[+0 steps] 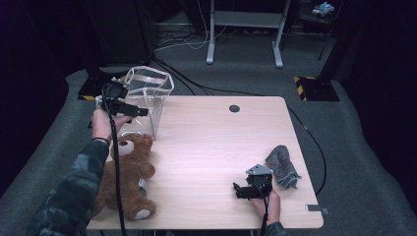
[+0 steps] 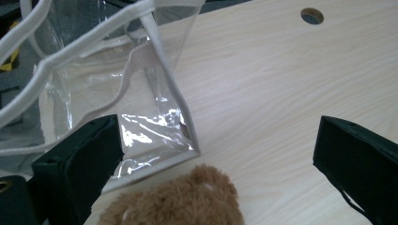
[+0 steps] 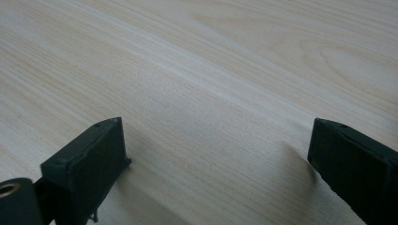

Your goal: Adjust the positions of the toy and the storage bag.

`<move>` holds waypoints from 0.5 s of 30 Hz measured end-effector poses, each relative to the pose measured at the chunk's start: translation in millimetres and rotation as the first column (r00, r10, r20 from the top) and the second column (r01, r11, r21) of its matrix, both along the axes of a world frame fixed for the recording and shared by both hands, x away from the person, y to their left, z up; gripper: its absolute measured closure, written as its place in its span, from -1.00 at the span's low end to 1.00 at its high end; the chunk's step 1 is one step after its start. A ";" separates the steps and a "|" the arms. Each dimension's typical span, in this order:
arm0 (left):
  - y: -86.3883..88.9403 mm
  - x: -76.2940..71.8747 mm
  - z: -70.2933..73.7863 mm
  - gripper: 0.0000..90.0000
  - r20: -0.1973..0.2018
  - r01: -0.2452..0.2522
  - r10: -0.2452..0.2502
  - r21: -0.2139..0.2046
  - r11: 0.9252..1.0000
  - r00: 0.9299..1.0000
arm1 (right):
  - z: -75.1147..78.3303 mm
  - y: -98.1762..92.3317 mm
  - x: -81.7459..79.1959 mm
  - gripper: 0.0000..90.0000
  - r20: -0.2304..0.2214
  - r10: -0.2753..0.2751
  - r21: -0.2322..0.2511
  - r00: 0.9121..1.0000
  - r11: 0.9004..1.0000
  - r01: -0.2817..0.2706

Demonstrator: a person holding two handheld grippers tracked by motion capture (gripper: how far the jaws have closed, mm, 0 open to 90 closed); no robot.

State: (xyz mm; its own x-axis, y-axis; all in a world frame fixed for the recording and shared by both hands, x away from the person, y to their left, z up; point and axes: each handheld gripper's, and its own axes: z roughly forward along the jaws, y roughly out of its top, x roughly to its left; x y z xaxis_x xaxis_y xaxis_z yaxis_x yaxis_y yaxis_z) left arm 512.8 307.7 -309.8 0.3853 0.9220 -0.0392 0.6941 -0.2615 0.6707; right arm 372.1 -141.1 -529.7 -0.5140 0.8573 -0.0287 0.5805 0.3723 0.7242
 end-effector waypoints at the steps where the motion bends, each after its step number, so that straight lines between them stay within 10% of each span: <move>1: 0.0 7.8 0.7 -0.97 0.002 -0.004 0.004 0.009 1.000 1.000 | 0.0 0.0 0.0 -0.91 0.000 0.000 0.000 1.000 1.000 0.000; 15: 3.7 51.9 1.7 -0.76 0.023 -0.013 0.012 0.057 0.998 1.000 | 0.2 0.5 -0.7 -0.90 -0.008 -0.008 0.006 1.000 1.000 0.008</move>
State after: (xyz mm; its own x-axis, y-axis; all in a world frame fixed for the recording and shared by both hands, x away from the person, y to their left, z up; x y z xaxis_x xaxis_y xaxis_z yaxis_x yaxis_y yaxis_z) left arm 564.7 311.5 -308.1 0.3738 0.9273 0.0219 0.6826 -0.2910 0.6703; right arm 371.4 -140.7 -529.5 -0.5071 0.8617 -0.0191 0.5896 0.3630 0.7215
